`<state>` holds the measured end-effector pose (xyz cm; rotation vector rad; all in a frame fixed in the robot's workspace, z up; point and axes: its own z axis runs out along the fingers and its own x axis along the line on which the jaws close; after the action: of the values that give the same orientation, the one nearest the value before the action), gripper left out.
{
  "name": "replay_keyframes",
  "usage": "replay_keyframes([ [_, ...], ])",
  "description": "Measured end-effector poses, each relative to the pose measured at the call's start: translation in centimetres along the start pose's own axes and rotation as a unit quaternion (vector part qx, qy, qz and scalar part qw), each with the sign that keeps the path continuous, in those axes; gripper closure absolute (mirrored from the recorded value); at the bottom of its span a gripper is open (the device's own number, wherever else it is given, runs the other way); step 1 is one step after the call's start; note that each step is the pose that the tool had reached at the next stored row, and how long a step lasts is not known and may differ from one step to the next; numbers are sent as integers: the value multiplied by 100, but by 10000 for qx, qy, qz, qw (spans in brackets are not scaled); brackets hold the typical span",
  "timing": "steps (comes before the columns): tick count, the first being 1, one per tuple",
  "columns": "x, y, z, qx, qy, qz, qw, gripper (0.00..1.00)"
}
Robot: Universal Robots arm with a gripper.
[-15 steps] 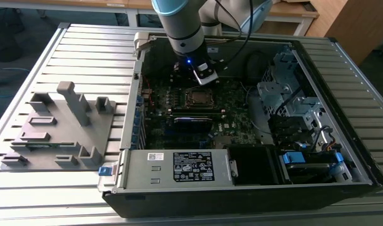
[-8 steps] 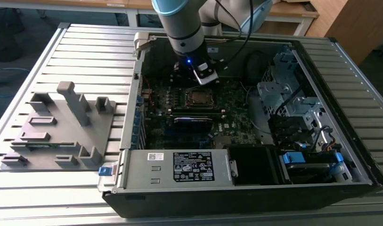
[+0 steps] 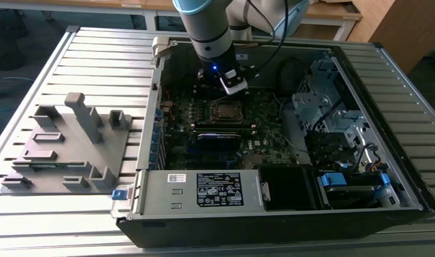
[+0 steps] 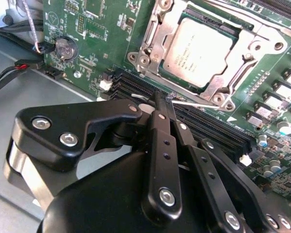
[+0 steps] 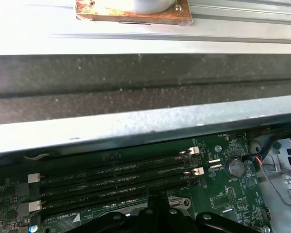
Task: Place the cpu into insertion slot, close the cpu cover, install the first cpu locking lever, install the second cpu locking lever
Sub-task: 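Install the first cpu locking lever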
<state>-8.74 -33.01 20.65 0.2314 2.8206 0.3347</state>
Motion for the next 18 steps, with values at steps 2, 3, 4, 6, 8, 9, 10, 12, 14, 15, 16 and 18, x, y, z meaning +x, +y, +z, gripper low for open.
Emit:
replay_keyframes([
  [2, 2, -1, 3, 1, -11, 5, 10000, 90],
  [3, 4, -3, 9, 0, -23, 8, 10000, 90],
  [4, 6, -5, 18, -1, -36, 9, 10000, 90],
  [6, 13, -11, 38, -3, -66, 12, 10000, 90],
  [8, 18, -16, 55, -6, -101, 18, 9999, 90],
  [9, 22, -19, 67, -3, -137, 41, 9999, 90],
  [10, 24, -21, 74, 7, -155, 72, 9999, 90],
  [12, 26, -23, 83, 54, -200, 226, 9995, 90],
  [14, 27, -24, 84, 69, -214, 274, 9994, 90],
  [15, 28, -24, 84, 69, -214, 275, 9994, 90],
  [16, 30, -24, 84, 70, -215, 277, 9994, 90],
  [18, 36, -25, 82, 67, -230, 274, 9993, 90],
])
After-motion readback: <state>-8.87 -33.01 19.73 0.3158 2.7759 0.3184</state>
